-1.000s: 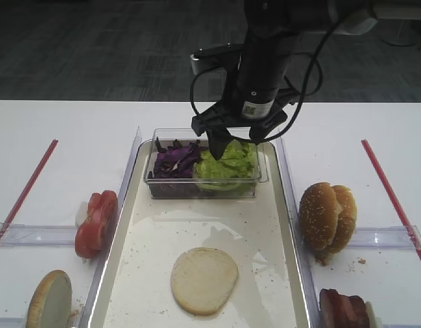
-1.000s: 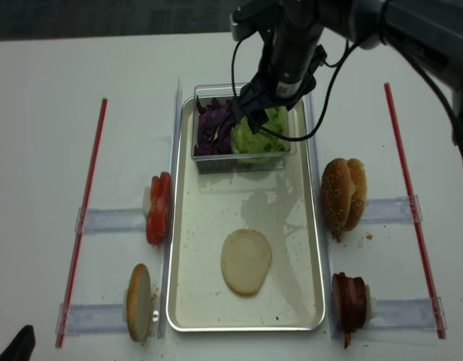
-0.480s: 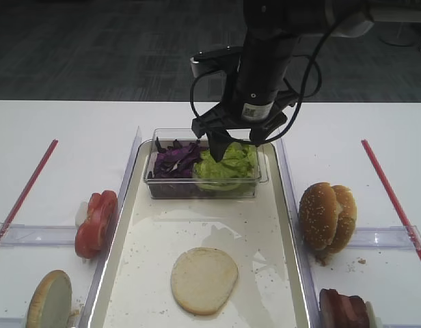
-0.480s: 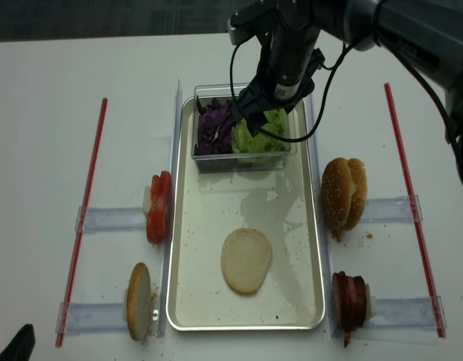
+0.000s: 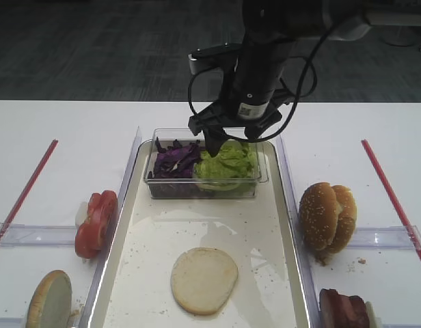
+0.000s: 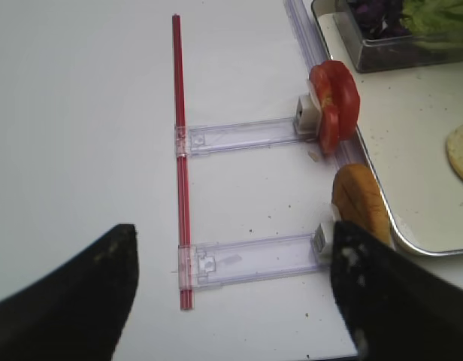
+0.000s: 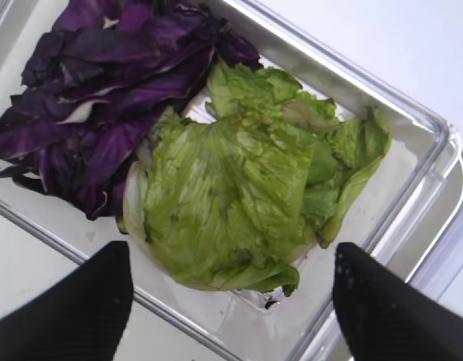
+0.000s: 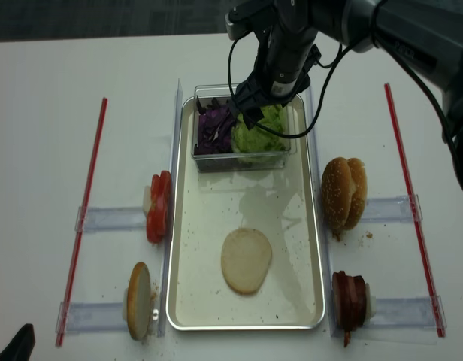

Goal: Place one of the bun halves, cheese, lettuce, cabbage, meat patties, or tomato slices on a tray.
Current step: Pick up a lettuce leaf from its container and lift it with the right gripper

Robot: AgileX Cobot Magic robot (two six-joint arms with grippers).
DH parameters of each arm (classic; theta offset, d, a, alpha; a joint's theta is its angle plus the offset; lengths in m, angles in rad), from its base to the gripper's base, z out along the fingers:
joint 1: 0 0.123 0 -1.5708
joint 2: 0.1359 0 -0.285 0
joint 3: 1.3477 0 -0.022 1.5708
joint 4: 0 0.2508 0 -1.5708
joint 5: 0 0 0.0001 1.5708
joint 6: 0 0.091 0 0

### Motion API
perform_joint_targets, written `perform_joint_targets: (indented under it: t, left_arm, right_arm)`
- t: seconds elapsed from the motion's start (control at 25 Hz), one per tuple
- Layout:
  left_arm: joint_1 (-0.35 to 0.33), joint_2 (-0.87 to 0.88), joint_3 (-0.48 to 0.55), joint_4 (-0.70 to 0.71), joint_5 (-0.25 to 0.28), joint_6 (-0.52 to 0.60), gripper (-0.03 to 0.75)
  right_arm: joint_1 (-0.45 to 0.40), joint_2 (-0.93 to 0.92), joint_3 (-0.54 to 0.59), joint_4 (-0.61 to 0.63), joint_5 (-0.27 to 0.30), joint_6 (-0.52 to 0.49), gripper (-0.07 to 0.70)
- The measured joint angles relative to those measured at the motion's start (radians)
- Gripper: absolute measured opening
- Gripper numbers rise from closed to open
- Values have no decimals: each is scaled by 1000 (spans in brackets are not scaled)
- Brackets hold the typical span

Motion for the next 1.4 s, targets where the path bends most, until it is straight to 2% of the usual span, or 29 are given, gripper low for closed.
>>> perform_joint_targets:
  t: [0.16,0.4,0.6,1.08,1.4]
  left_arm:
    - [0,0,0,0,0,0,492]
    - [0,0,0,0,0,0,492]
    - [0,0,0,0,0,0,492]
    - [0,0,0,0,0,0,492]
    - [0,0,0,0,0,0,492]
  right_arm:
    - [0,19,-7,-2,-13,-16,571]
    - [0,69,-79,-2,-17,-21,538]
    - [0,108,-133,-6,16,-21,528]
    - [0,164,-138,-12,22,-21,521]
    - [0,183,-138,-27,-5,-21,519]
